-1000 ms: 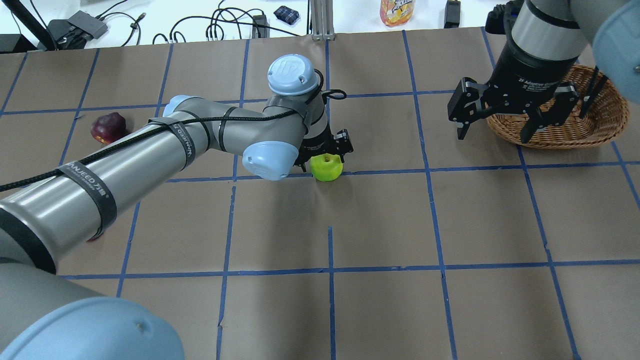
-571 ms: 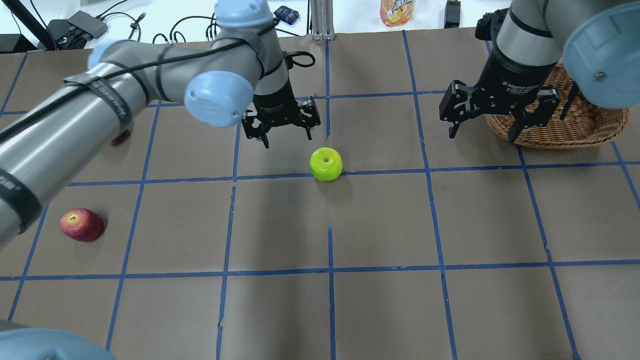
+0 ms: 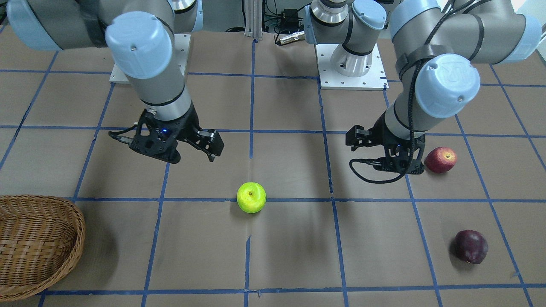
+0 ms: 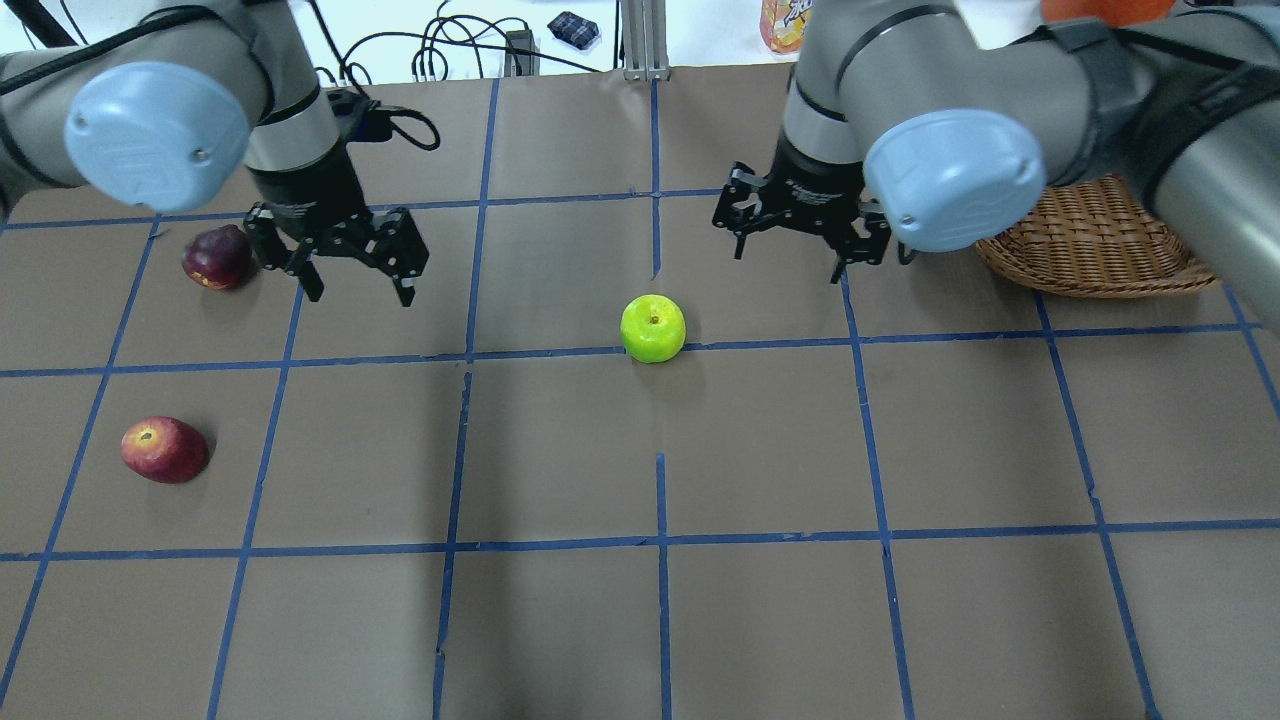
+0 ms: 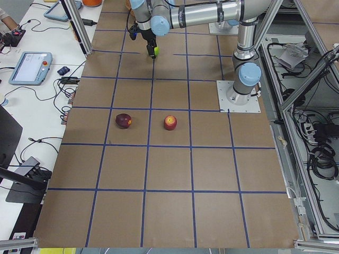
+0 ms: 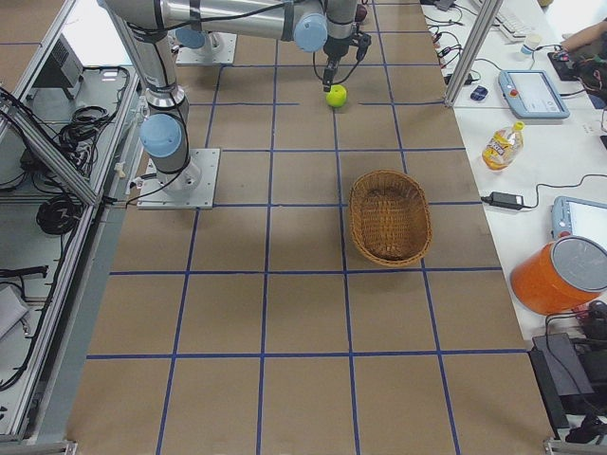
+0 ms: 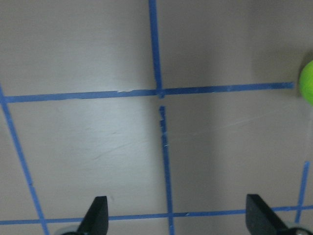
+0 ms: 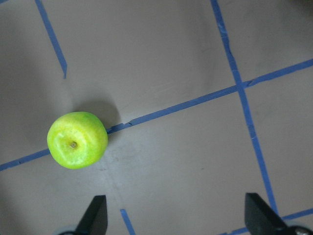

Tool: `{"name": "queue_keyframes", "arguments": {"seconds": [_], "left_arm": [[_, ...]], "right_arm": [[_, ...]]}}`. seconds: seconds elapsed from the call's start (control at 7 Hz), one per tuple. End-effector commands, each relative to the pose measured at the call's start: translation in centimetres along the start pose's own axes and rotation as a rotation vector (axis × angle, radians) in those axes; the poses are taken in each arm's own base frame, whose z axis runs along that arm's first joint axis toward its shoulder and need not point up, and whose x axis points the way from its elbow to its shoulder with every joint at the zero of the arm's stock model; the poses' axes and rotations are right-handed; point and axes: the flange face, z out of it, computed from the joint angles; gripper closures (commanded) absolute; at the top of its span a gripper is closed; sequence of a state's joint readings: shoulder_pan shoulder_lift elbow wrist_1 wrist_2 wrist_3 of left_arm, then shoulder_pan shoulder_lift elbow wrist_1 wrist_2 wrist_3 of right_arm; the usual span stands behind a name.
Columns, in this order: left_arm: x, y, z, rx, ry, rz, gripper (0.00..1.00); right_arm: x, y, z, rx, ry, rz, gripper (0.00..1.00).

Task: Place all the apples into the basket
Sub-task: 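Grasp the green apple with the right gripper while the left grasps the red apple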

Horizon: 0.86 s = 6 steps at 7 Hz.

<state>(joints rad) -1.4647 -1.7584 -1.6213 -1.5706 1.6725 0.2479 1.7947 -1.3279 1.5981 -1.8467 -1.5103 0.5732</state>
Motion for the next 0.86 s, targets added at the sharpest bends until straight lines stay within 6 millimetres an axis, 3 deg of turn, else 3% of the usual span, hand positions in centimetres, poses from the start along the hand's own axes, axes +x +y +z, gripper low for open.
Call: {"name": "queue_keyframes", "arguments": {"seconds": [0.0,0.29,0.43,0.71], "left_arm": [[-10.6,3.5,4.1,-0.035,-0.073,0.087,0.03],[-20.0,5.6,10.9,0.031,-0.071,0.085,0.03],[-22.7,6.7,14.0,0.083,-0.054,0.053,0.03],[-23.3,6.1,17.7,0.116,-0.051,0.099,0.02]], "right_arm": [[-7.8,1.5,6.6,-0.001,0.012,0.050,0.00],[-9.6,0.4,7.9,-0.005,-0.003,0.042,0.00],[-10.1,0.0,11.0,-0.038,0.028,0.079,0.00],[-10.1,-0.3,12.9,-0.044,0.039,0.114,0.00]]}}
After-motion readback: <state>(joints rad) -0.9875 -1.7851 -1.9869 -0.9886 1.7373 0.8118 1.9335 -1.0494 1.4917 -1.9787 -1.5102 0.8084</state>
